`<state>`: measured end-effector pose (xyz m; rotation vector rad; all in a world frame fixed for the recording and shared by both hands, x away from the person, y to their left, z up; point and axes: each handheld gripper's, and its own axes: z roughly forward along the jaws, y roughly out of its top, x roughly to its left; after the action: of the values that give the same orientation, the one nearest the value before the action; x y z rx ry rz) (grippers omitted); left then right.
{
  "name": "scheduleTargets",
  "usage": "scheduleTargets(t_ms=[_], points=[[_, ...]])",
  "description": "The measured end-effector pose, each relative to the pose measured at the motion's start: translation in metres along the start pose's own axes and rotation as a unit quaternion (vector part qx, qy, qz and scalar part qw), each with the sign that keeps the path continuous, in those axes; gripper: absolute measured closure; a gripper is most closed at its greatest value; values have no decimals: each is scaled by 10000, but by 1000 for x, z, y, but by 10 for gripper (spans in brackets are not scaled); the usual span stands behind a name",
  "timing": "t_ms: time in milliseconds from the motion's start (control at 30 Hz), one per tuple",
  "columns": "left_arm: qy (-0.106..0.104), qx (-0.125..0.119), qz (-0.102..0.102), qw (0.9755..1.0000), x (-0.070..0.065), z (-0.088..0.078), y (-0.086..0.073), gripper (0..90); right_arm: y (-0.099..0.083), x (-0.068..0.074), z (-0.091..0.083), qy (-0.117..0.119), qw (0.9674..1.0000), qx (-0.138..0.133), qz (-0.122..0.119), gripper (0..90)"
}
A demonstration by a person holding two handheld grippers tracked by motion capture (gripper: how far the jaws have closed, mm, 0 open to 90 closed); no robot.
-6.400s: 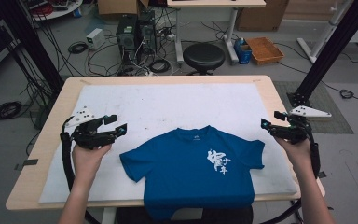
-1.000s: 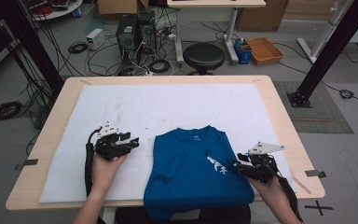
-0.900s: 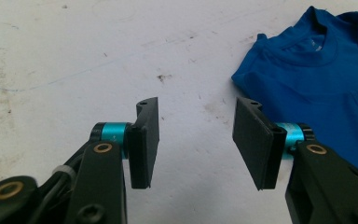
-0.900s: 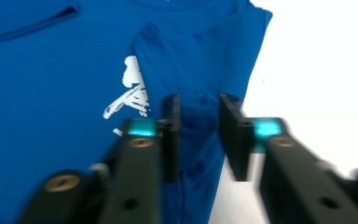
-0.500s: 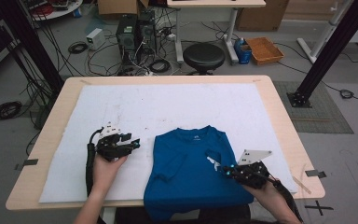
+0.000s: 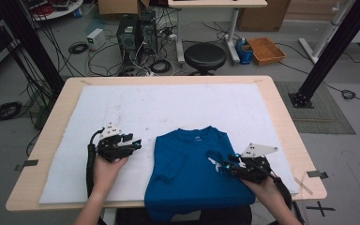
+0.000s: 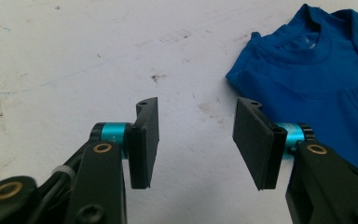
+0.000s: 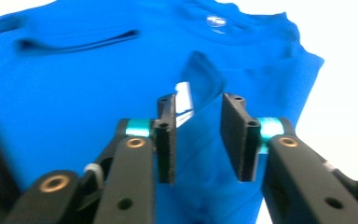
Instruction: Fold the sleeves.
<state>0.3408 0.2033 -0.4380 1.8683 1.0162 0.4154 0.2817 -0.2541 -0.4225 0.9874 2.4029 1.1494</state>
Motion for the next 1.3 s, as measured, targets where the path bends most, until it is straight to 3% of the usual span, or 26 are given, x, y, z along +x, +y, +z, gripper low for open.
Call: scheduleTargets(t_ms=[33,67,133,167,200,233,267,367,400,433,533,667,767,900,1033,1167,1267,1300], points=[[-2,3,-6,10000,0,0,0,504,1,0,4,-17,10000,64,36,669],[2,13,-9,10000,0,0,0,504,1,0,8,-1,9999,149,16,731],[3,20,-10,10000,0,0,0,504,1,4,14,206,9991,310,-195,844],[12,28,-10,10000,0,0,0,504,1,4,14,206,9991,310,-195,844],[17,38,-9,10000,0,0,0,504,0,9,15,428,9974,349,-471,900],[17,38,-9,10000,0,0,0,504,0,9,15,428,9974,349,-471,900],[9,41,-20,10000,1,0,-1,503,-1,13,15,632,9951,466,-595,900],[3,56,-9,10000,1,1,-1,503,-3,14,15,787,9930,531,-699,900],[-4,47,3,10000,0,1,0,503,-4,14,13,927,9909,553,-806,892],[-4,47,3,10000,0,1,0,503,-4,14,13,927,9909,553,-806,892],[-22,46,-8,10000,-1,1,0,503,0,8,4,856,9945,161,-586,755],[-23,31,-6,10000,-1,1,0,503,3,2,7,495,9984,70,-275,705],[-32,41,-6,10000,-1,1,0,502,3,4,18,466,9981,327,-237,707],[-36,48,21,10000,-1,1,0,502,0,11,29,677,9942,673,-503,726],[-85,5,19,10000,-3,1,1,502,5,6,18,690,9958,332,-511,707],[-140,41,63,9999,-8,2,6,477,15,-12,1,438,9986,-88,-276,634],[-189,39,310,9993,-20,4,18,476,24,-29,-10,106,9991,-406,-94,572],[-189,39,310,9993,-20,4,18,474,24,-29,-10,106,9991,-406,-94,572]])
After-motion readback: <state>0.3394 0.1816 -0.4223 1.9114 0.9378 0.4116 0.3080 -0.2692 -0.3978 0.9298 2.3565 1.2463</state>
